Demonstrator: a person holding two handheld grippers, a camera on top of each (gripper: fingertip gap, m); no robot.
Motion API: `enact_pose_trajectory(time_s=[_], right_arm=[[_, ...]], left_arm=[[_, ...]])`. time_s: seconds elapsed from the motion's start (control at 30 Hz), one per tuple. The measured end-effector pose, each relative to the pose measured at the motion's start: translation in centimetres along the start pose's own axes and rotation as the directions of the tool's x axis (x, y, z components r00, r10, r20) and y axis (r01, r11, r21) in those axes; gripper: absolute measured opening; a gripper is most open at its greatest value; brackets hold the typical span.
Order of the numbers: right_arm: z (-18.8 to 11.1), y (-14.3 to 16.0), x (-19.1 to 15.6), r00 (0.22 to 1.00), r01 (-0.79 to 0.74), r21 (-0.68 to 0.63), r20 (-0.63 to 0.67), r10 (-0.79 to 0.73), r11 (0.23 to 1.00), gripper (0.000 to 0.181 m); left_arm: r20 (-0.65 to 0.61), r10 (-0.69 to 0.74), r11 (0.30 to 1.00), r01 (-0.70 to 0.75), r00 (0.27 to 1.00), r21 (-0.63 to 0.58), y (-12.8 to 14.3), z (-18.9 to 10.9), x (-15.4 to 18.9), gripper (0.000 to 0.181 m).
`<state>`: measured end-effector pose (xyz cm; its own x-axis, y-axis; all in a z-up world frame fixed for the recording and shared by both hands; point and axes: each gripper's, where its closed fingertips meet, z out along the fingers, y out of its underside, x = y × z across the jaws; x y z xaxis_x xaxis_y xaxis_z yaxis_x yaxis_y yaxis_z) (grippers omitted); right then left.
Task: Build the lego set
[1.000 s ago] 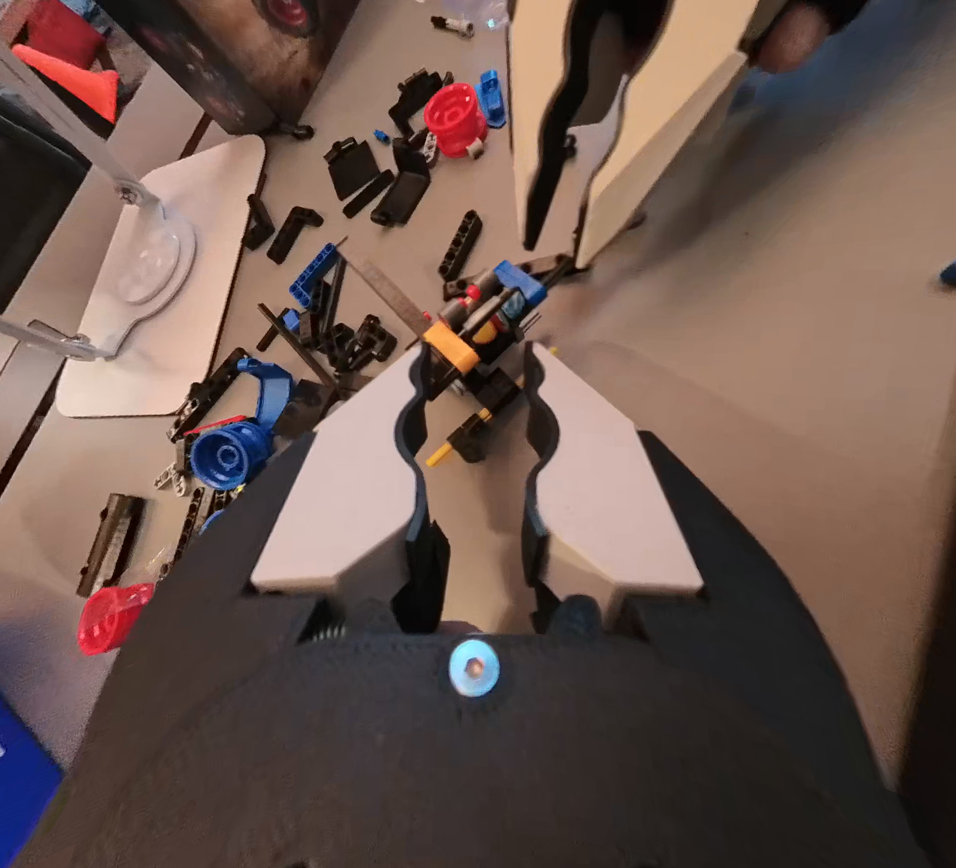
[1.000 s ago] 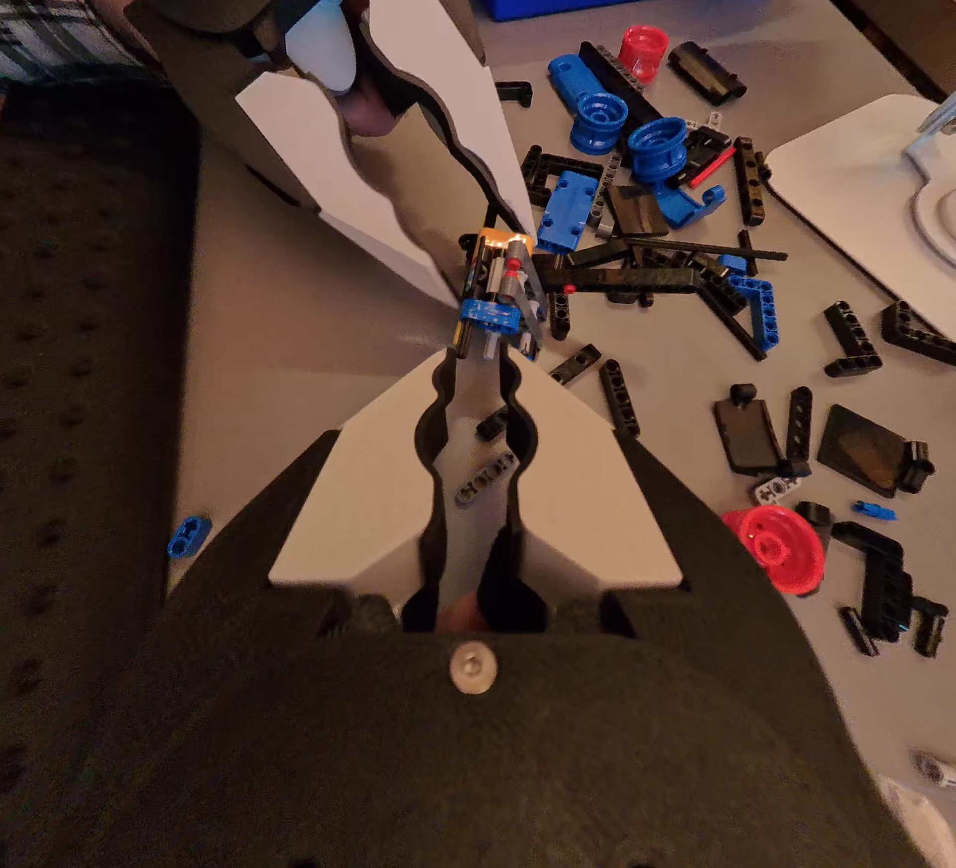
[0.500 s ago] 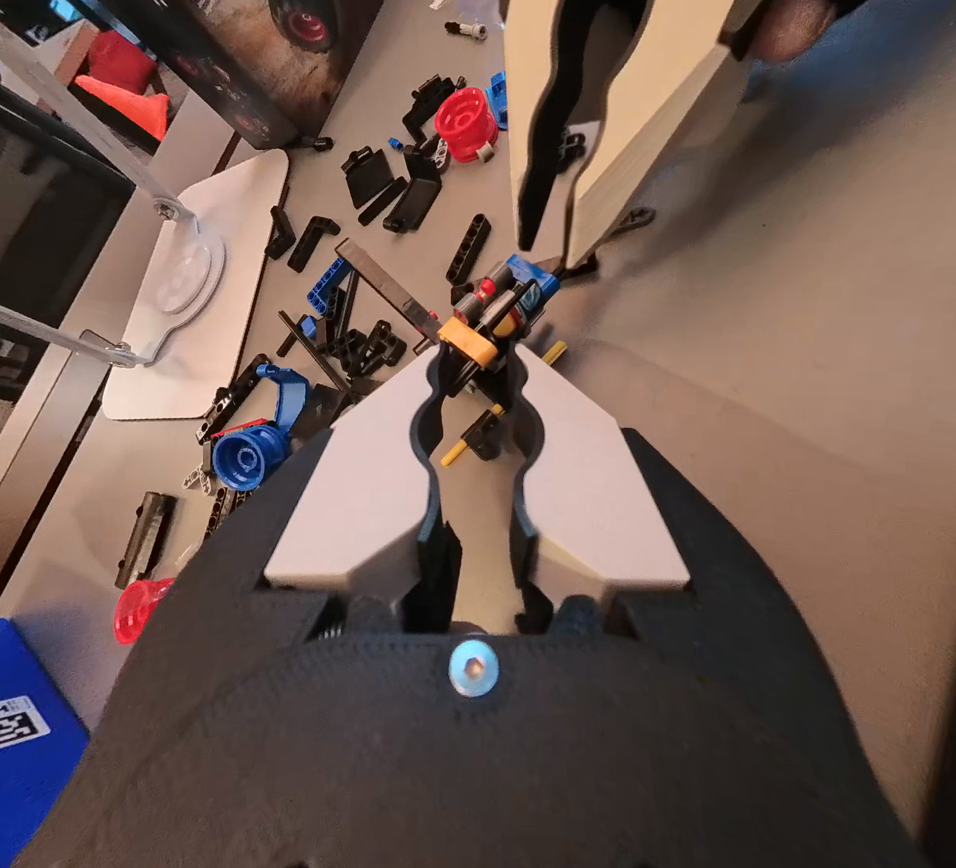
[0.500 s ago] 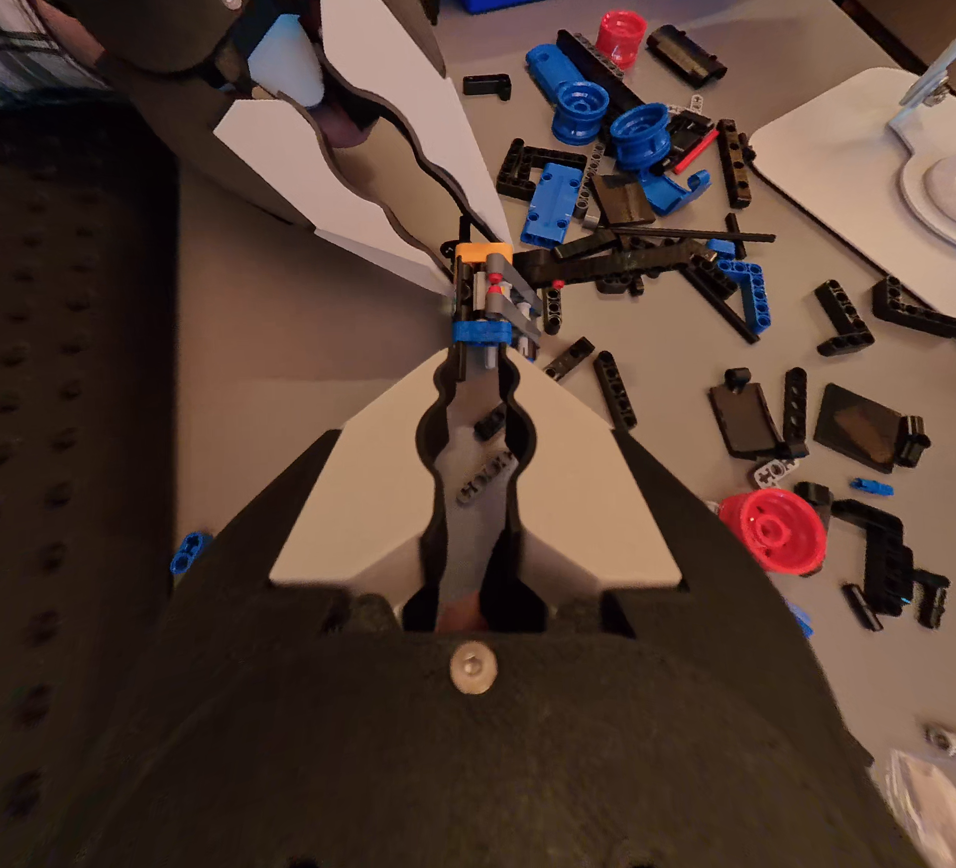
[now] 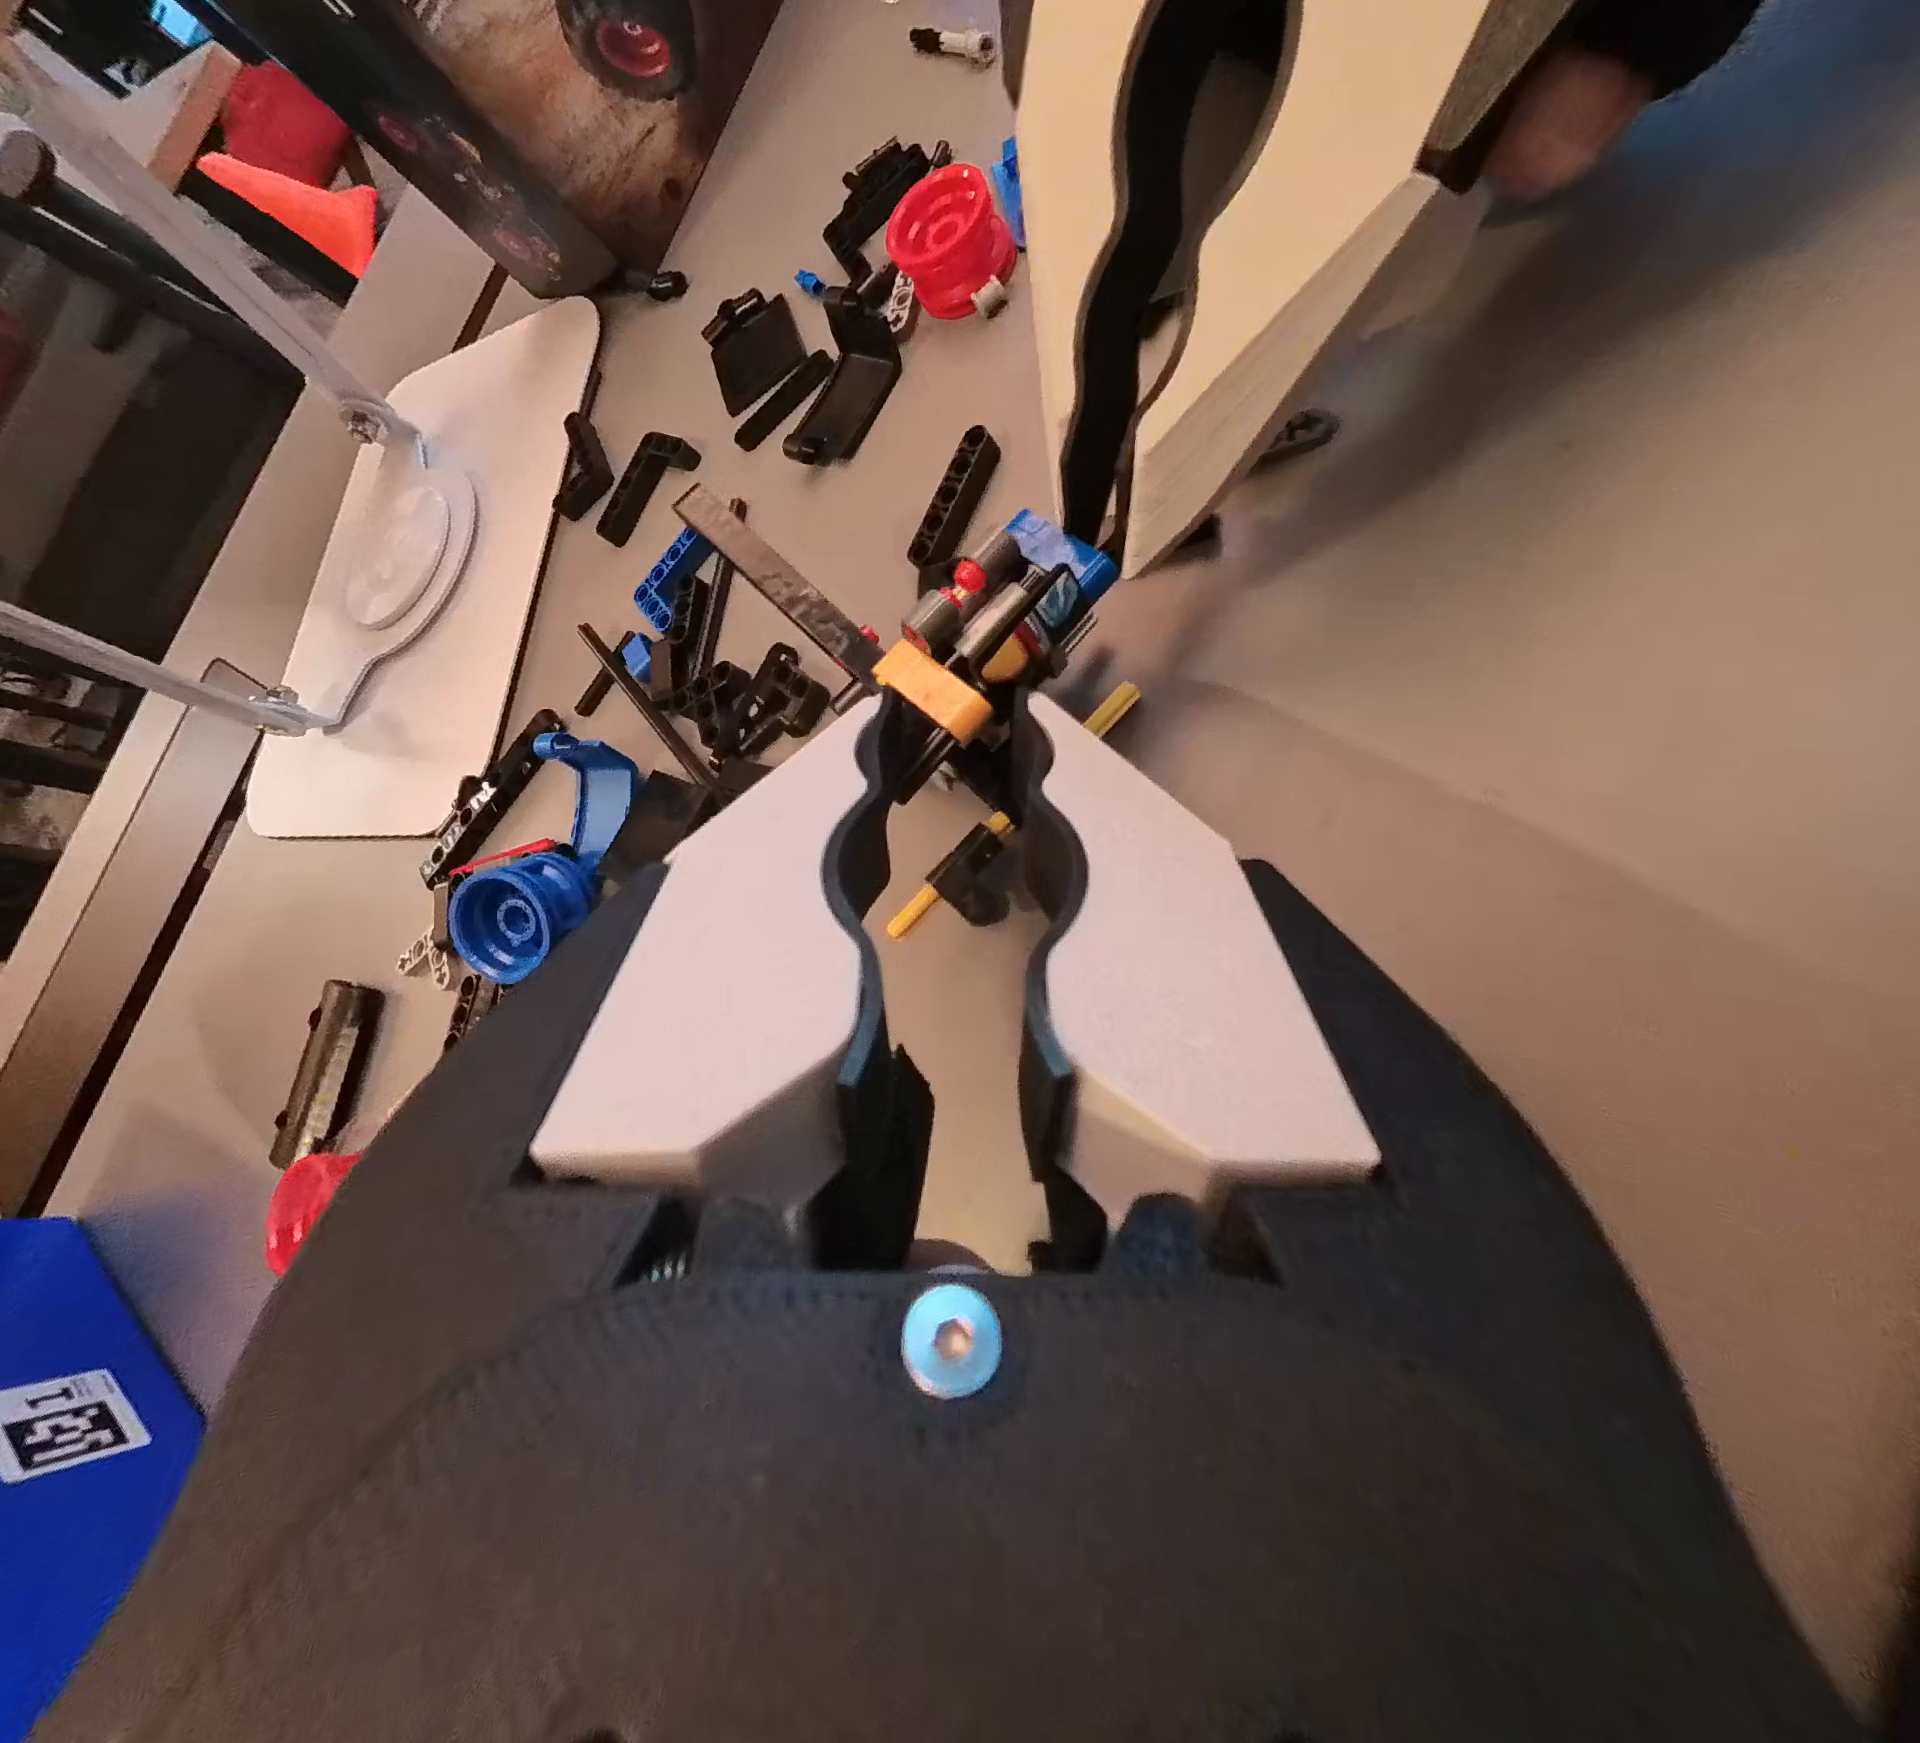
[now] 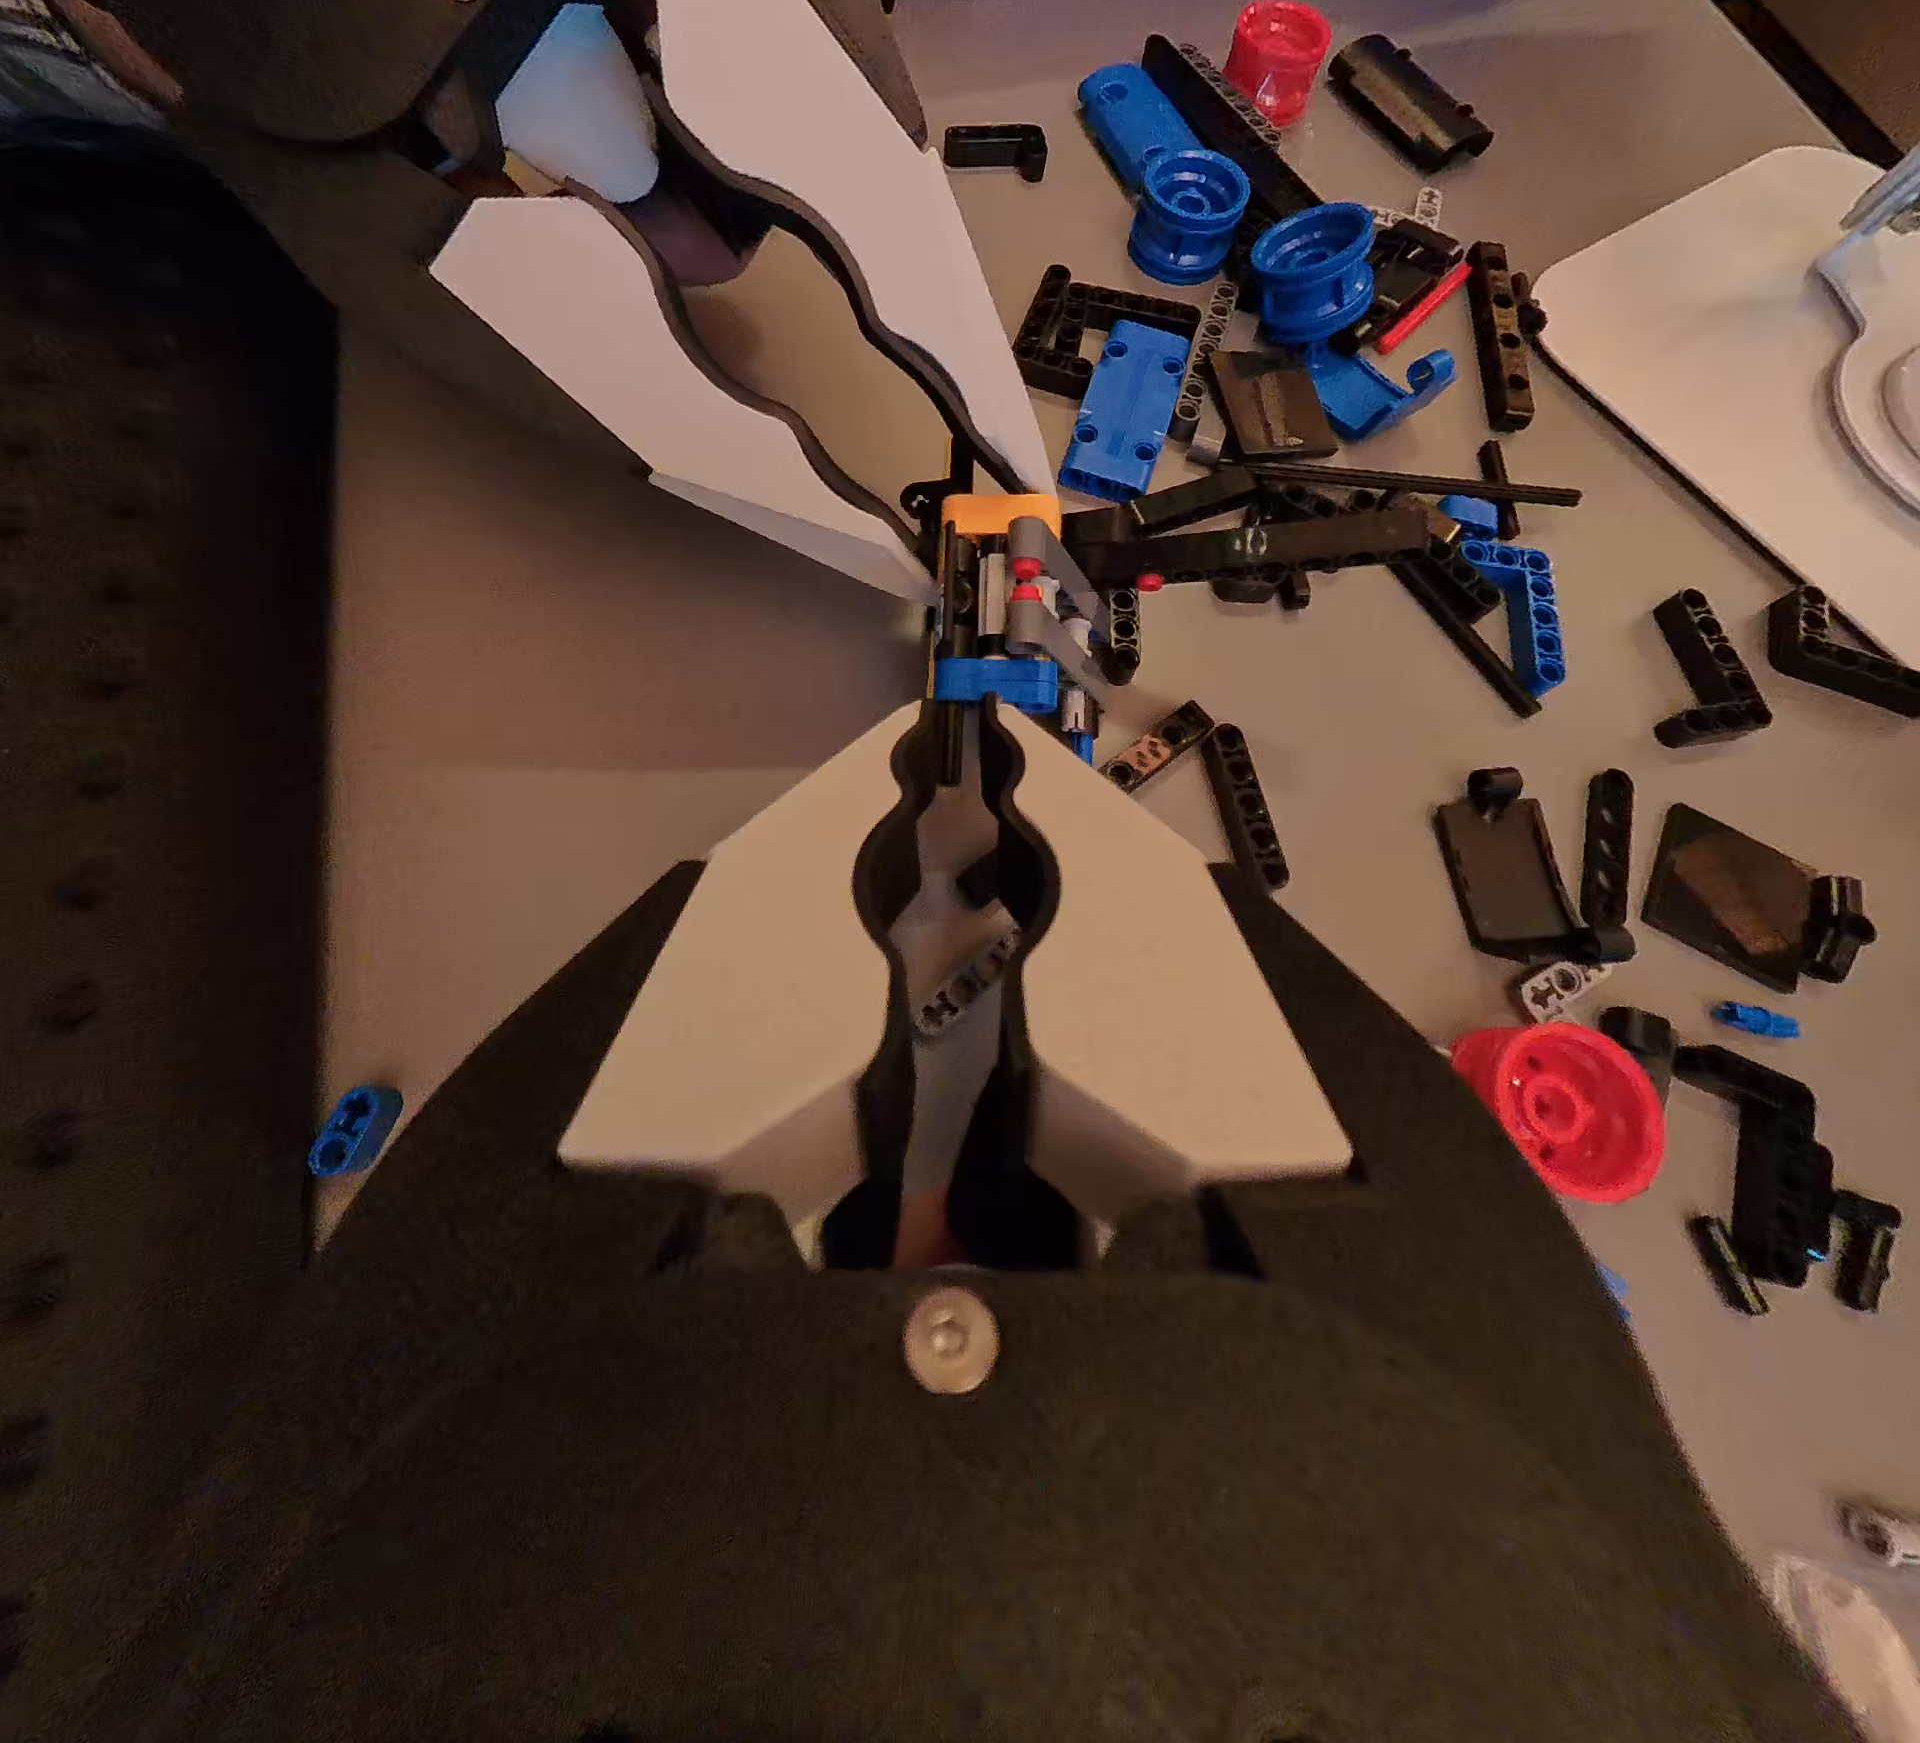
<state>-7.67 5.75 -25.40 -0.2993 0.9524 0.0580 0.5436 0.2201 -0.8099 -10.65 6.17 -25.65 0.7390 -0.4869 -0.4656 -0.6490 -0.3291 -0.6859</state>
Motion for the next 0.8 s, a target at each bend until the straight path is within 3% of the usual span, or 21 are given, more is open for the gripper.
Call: enact_pose_trajectory(time_s=[0.17,0.53,0.63,0.8], right_arm=[[-0.4,0.5,0.2,0.999,-0.045,-0.024,-0.007,0.045,0.999,0.013],[-0.7,1.0,0.6,0.994,-0.074,-0.081,-0.088,0.067,0.994,0.009],[-0.9,1.5,0.9,0.99,-0.085,-0.109,-0.124,0.071,0.99,0.016],[-0.7,0.8,1.1,0.987,-0.073,-0.074,-0.147,0.061,0.995,0.021]], left_arm=[[0.01,0.005,1.0,-0.005,1.0,-0.008,-0.2,0.2,0.0,0.016],[0.04,0.055,0.998,-0.054,0.998,-0.029,-0.4,0.3,0.2,0.014],[0.046,0.057,0.998,-0.055,0.997,-0.029,-0.4,0.3,0.2,0.014],[0.041,0.057,0.998,-0.056,0.998,-0.025,-0.5,0.4,0.3,0.015]])
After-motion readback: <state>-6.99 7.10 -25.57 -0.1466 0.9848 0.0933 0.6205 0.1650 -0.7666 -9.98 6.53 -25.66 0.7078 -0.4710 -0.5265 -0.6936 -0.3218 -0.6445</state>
